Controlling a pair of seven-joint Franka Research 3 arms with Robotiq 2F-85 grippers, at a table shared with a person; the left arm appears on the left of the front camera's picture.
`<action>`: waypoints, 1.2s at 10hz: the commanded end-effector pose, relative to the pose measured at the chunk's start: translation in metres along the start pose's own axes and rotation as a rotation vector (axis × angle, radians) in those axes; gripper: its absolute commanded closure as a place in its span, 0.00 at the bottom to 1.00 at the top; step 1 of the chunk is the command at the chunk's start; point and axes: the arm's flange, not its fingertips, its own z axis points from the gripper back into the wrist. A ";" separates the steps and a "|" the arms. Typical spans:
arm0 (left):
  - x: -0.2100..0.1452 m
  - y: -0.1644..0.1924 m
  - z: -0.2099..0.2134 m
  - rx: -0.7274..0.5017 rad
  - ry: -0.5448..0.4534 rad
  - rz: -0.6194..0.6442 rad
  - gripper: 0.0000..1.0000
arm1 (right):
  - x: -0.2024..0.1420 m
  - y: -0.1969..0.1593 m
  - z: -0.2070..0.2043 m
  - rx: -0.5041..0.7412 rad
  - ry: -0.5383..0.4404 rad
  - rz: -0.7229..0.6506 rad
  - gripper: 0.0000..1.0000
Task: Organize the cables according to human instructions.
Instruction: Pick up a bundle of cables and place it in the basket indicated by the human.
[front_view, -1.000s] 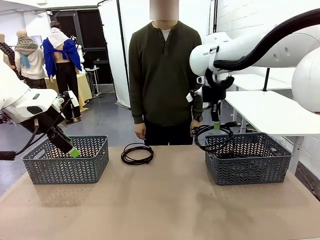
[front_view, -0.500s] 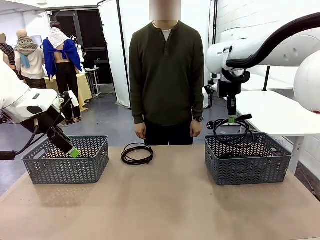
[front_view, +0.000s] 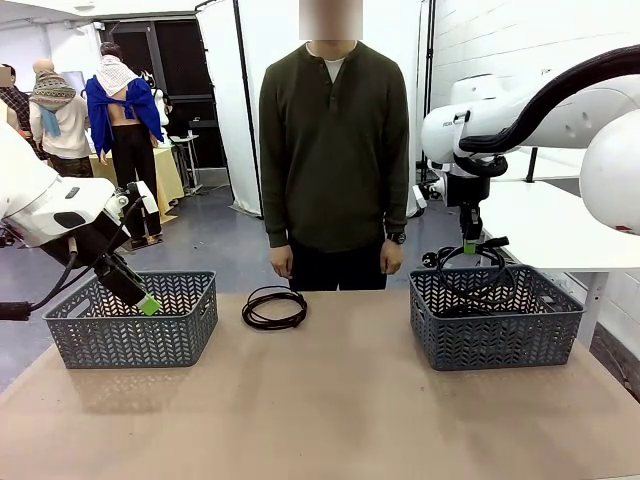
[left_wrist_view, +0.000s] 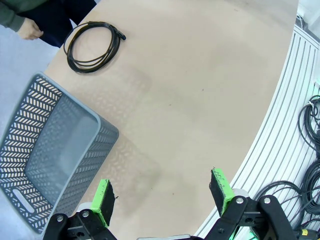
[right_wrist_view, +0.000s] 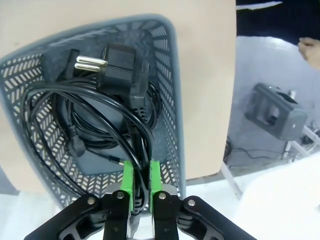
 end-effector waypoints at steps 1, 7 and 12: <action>-0.001 0.002 -0.001 0.008 -0.007 -0.001 0.00 | 0.000 -0.018 0.004 -0.031 0.014 -0.007 1.00; -0.001 0.002 -0.001 0.008 -0.007 -0.001 0.00 | 0.004 -0.024 0.001 0.027 0.026 0.005 0.72; -0.001 0.002 -0.001 0.008 -0.007 -0.001 0.00 | 0.008 -0.022 0.010 0.047 0.004 -0.021 0.00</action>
